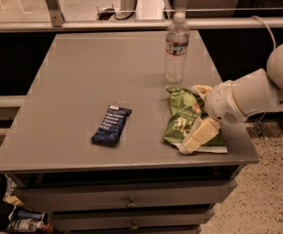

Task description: Pick green jalapeno chip bag

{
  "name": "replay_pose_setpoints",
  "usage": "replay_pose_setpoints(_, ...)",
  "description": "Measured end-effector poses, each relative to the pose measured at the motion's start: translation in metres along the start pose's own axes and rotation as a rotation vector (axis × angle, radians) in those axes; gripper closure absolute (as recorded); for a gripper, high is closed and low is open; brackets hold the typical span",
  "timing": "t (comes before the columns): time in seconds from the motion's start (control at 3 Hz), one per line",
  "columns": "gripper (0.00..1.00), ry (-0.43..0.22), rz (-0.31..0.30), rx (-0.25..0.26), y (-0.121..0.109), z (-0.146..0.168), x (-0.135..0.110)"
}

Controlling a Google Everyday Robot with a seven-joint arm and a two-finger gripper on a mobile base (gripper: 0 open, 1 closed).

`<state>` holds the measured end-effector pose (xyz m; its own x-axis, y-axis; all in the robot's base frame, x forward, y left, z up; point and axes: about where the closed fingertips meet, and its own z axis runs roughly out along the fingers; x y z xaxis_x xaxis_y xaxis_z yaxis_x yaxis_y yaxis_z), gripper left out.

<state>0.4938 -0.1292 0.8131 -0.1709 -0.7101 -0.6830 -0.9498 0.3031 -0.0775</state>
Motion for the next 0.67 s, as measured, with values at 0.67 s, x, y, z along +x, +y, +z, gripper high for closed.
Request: replay_pose_setpoints(0.67, 0.77, 0.000, 0.000, 0.000, -0.0009, -0.0089, -0.0084)
